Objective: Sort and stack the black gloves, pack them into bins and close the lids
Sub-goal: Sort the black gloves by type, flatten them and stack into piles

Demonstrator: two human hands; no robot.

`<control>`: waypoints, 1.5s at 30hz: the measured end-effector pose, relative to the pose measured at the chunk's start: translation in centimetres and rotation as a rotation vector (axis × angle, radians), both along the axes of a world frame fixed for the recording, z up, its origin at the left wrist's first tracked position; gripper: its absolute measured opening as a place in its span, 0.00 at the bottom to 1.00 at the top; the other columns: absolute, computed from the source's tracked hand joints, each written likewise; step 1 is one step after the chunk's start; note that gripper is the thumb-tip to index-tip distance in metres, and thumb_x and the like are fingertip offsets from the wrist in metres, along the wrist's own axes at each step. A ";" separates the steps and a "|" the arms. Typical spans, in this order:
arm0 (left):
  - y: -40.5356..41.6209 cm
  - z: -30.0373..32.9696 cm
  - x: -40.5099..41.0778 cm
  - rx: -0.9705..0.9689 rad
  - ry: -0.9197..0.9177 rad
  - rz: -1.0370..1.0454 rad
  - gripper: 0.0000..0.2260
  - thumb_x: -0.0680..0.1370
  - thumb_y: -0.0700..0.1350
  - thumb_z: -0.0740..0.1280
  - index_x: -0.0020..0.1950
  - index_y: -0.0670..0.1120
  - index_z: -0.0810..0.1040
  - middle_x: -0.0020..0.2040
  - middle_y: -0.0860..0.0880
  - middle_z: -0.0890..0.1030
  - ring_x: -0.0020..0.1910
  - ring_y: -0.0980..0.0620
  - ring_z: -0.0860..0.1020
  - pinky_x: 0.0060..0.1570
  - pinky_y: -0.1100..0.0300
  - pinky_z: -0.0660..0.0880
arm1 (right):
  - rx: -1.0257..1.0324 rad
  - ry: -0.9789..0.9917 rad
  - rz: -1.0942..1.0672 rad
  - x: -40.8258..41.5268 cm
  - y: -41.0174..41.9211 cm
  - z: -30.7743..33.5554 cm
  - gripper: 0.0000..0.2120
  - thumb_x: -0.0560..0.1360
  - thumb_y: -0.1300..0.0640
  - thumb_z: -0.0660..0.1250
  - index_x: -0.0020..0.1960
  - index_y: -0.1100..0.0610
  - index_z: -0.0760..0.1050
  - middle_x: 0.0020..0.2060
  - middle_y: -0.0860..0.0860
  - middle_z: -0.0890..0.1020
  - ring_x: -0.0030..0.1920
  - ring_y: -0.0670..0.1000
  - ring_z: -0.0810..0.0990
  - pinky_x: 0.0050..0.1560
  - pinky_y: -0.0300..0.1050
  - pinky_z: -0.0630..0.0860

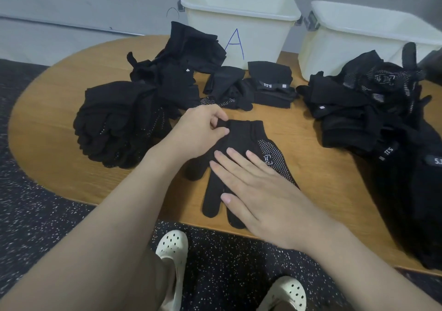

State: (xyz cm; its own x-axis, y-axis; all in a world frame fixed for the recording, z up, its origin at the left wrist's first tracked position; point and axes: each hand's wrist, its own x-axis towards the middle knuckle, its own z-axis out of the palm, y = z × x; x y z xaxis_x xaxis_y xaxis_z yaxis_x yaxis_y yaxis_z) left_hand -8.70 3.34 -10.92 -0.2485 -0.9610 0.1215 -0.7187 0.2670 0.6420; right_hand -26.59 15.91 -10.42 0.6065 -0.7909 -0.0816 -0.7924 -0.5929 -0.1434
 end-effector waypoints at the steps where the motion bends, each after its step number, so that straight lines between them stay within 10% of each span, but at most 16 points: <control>1: -0.1 0.1 0.0 0.019 -0.008 -0.008 0.11 0.80 0.46 0.72 0.63 0.50 0.81 0.45 0.53 0.78 0.39 0.58 0.75 0.43 0.67 0.70 | 0.011 -0.002 0.020 -0.1 0.4 0.1 0.28 0.87 0.42 0.40 0.84 0.49 0.41 0.83 0.44 0.39 0.79 0.41 0.30 0.80 0.46 0.33; 16: 1.5 0.6 -0.4 -0.062 -0.001 -0.079 0.06 0.79 0.43 0.73 0.51 0.51 0.77 0.40 0.56 0.74 0.39 0.57 0.74 0.42 0.65 0.71 | 0.001 -0.214 0.052 -0.3 4.6 0.6 0.29 0.87 0.38 0.43 0.84 0.48 0.52 0.82 0.42 0.51 0.81 0.38 0.42 0.81 0.43 0.37; 23: 1.7 2.0 0.1 0.158 0.192 -0.171 0.20 0.77 0.46 0.76 0.68 0.48 0.78 0.45 0.61 0.82 0.42 0.64 0.79 0.52 0.65 0.78 | -0.085 -0.307 -0.105 -2.4 1.2 0.6 0.23 0.83 0.41 0.53 0.67 0.48 0.80 0.68 0.43 0.79 0.71 0.40 0.71 0.80 0.41 0.51; 31: 3.4 2.6 1.1 -0.085 0.179 -0.205 0.03 0.80 0.47 0.72 0.46 0.51 0.82 0.39 0.54 0.77 0.35 0.57 0.71 0.42 0.64 0.71 | -0.055 -0.308 -0.142 -2.6 1.5 0.8 0.23 0.82 0.41 0.55 0.68 0.49 0.80 0.71 0.42 0.76 0.73 0.39 0.68 0.79 0.36 0.51; 39: 8.1 3.1 3.5 -0.141 0.336 -0.270 0.07 0.77 0.40 0.75 0.54 0.46 0.87 0.49 0.53 0.86 0.47 0.60 0.82 0.51 0.68 0.75 | -0.079 -0.417 -0.216 -4.2 2.7 1.8 0.21 0.80 0.39 0.59 0.61 0.48 0.84 0.60 0.39 0.83 0.63 0.37 0.77 0.71 0.42 0.69; 45: 9.8 1.9 3.6 -0.259 0.186 -0.360 0.10 0.75 0.41 0.78 0.56 0.47 0.88 0.53 0.55 0.86 0.54 0.56 0.83 0.60 0.53 0.79 | -0.103 -0.575 -0.245 -4.4 2.2 1.9 0.07 0.80 0.56 0.69 0.51 0.54 0.86 0.48 0.39 0.85 0.51 0.39 0.82 0.57 0.40 0.77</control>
